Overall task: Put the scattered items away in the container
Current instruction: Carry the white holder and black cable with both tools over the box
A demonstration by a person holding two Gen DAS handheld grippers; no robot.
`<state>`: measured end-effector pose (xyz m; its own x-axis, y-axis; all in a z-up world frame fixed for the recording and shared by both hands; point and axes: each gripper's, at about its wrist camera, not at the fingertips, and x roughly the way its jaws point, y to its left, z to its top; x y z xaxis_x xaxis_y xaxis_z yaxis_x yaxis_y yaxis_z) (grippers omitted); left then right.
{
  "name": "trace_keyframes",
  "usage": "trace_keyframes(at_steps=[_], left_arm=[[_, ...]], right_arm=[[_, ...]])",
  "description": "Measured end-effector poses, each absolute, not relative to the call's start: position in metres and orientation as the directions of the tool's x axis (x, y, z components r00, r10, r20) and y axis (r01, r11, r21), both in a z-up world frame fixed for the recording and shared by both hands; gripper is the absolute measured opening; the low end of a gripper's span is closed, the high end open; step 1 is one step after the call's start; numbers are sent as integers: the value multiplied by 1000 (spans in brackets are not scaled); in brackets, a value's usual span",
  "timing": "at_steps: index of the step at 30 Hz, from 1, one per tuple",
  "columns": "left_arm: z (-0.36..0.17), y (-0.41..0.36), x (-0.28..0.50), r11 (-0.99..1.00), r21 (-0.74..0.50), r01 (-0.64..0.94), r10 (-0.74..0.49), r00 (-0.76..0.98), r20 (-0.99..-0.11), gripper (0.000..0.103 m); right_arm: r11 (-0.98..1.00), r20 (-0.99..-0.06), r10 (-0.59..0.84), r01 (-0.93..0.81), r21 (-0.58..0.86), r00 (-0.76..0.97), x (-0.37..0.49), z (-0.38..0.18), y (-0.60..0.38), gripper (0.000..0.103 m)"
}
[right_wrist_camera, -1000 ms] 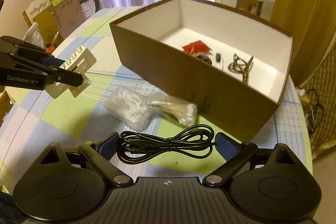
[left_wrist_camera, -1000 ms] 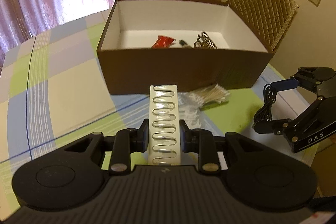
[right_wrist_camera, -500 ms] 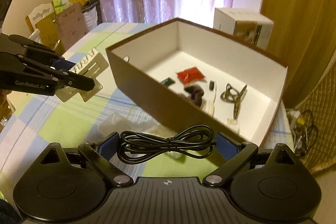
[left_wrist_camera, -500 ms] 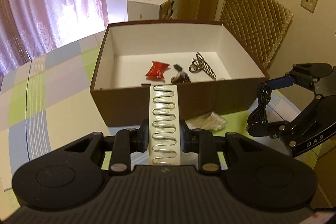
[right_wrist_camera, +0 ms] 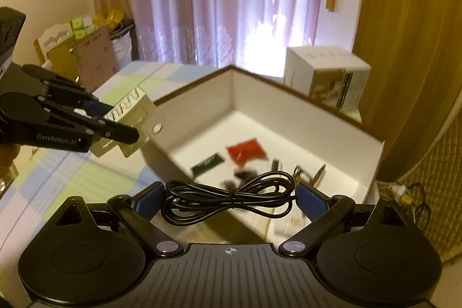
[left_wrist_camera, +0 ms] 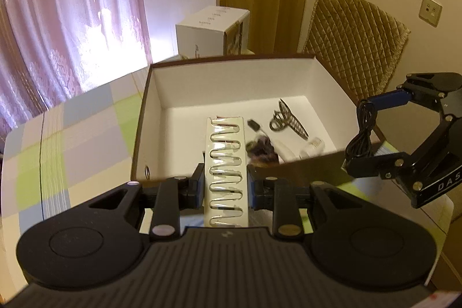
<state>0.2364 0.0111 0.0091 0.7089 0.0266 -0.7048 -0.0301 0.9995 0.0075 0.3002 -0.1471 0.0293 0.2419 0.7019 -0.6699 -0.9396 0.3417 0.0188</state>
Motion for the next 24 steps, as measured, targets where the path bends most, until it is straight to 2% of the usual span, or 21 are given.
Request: trace_keyframes(at_steps=[7,18,24], left_arm=[[12,26,278,999,23,-37,42,703,-710,23],[-27,52,367,997,34,-63,66,609,-791,23],[-50,57,411,998,51,-46,68,571,-818,23]], right_arm=[[389,-658,708,-919,63,254,345,29,-124,94],[526,-729,616,-845,100,298,416,-12,-79,94],[556,-758,570,-828,71,318,439,-30,-57,94]])
